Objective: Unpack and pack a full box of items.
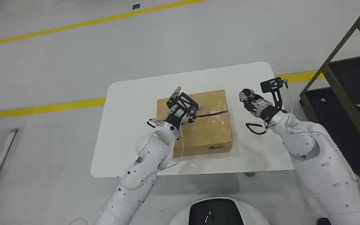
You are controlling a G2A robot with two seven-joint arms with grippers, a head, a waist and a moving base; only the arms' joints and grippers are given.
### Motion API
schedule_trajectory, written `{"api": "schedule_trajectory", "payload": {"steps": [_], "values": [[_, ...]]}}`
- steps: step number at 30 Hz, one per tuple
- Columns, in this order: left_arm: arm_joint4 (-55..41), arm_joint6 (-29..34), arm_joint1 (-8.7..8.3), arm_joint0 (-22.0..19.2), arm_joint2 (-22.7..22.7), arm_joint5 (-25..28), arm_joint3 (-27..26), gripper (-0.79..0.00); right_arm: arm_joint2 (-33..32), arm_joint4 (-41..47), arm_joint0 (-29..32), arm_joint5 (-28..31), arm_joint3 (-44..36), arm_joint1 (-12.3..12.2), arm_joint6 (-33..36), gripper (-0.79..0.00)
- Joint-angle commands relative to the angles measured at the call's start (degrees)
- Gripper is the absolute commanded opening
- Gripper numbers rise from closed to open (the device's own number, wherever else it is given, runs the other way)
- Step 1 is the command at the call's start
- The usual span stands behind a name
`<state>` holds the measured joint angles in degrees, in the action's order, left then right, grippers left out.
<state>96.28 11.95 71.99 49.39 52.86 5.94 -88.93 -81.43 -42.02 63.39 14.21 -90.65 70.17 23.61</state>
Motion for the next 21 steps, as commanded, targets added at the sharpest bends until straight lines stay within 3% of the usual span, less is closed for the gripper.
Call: {"api": "schedule_trajectory", "payload": {"steps": [1,10,15,17,18,19,21], "values": [[0.3,0.2,0.56,-0.6,-1.6,-0.2,0.7,0.0,-1.0,0.2,1.4,-0.1,-1.1,-0.2,0.0,-0.785],[0.7,0.9,2.93,-2.8,-6.8,-0.6,2.6,0.0,-3.8,1.3,5.3,-0.4,-3.7,-0.7,-0.8,-0.785],[2.1,0.6,3.55,-3.1,-6.8,-1.7,1.7,0.0,-4.5,4.8,6.3,0.4,-4.7,-0.8,-1.3,-0.77],[2.7,0.9,3.31,-2.7,-5.3,-1.4,0.7,0.0,-4.5,7.6,6.1,1.6,-4.6,-0.8,-0.5,-0.705],[3.0,1.0,3.09,-2.3,-4.2,-1.1,0.1,0.0,-4.4,9.2,5.8,2.4,-4.4,-0.8,0.3,-0.576],[3.3,1.3,2.82,-1.8,-3.0,-0.7,-0.4,0.0,-4.4,10.7,5.4,3.2,-4.1,-0.8,1.0,-0.502],[3.1,2.6,2.19,-0.4,0.3,-0.2,-1.6,0.0,-4.2,12.7,4.6,4.3,-3.5,-0.8,2.0,-0.462]]}}
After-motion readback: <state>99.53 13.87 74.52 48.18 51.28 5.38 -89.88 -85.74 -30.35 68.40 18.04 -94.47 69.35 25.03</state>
